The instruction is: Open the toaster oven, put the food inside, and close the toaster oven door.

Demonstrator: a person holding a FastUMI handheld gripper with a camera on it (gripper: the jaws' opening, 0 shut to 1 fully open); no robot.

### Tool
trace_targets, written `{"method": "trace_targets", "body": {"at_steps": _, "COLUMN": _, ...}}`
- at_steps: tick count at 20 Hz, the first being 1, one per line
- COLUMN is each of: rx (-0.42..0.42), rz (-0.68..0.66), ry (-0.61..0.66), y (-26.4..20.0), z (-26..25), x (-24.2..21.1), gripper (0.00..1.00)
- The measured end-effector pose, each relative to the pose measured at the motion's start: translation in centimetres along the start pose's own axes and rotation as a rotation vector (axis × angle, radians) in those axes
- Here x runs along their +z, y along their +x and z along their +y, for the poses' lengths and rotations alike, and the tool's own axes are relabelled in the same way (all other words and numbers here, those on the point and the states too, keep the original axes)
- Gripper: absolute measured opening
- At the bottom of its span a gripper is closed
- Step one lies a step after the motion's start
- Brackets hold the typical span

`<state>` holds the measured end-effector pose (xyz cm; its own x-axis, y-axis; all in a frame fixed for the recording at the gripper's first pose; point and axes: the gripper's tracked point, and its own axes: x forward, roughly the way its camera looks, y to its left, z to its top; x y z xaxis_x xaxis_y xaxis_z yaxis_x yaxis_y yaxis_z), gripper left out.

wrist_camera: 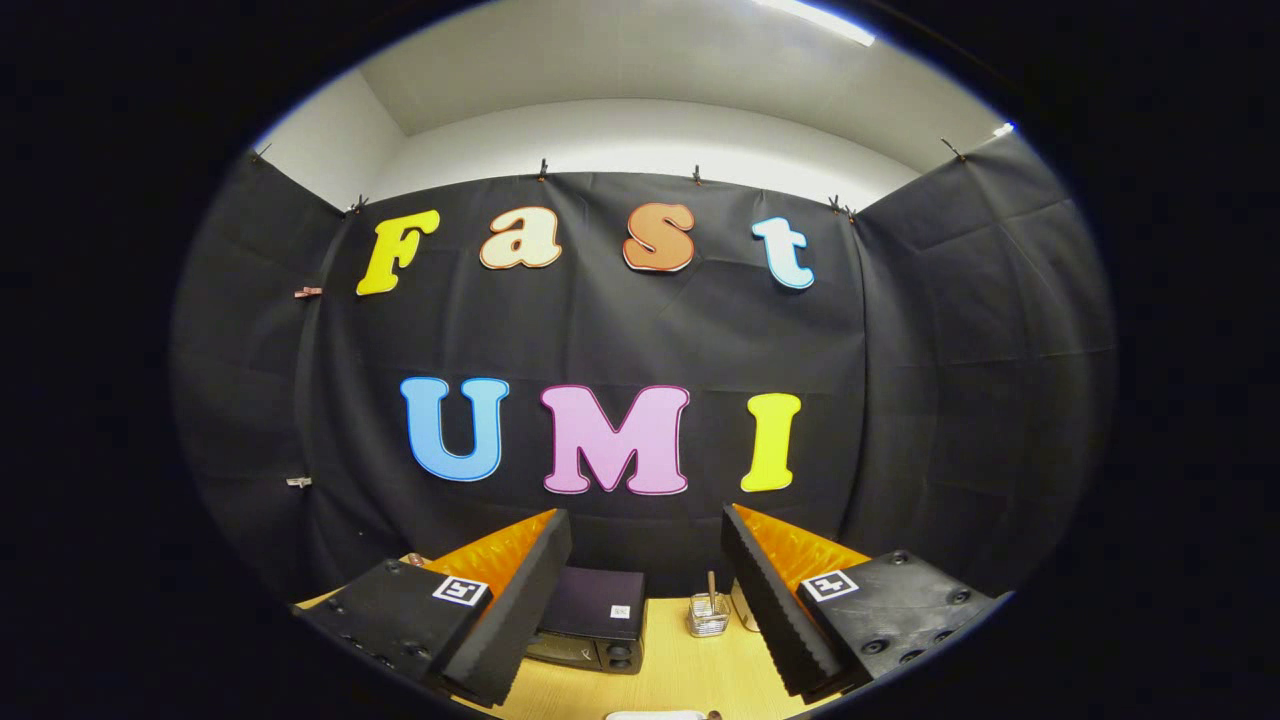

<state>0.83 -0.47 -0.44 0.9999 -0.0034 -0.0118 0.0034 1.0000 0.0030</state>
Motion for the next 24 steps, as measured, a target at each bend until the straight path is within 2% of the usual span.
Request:
{"method": "trace_targets", "body": {"at_steps": 10, "rx": 0.003, "rz": 0.019, "ry": -0.013, "y": 3.0, "z": 3.6, "x": -4.5, "gripper": 0.98}}
{"method": "trace_targets", "body": {"at_steps": 16, "rx": 0.053, "rz": 0.096, "ry": 0.011, "y": 6.4, "z": 10.1, "x": -10.7, "gripper": 0.98}}
{"method": "trace_targets", "body": {"at_steps": 18, "rx": 0.049, "rz": 0.128, "ry": 0.015, "y": 7.8, "z": 12.3, "x": -13.9, "gripper": 0.98}}
{"method": "trace_targets", "body": {"at_steps": 24, "rx": 0.046, "rz": 0.356, "ry": -0.016, "y": 10.9, "z": 17.7, "x": -26.5, "gripper": 0.98}}
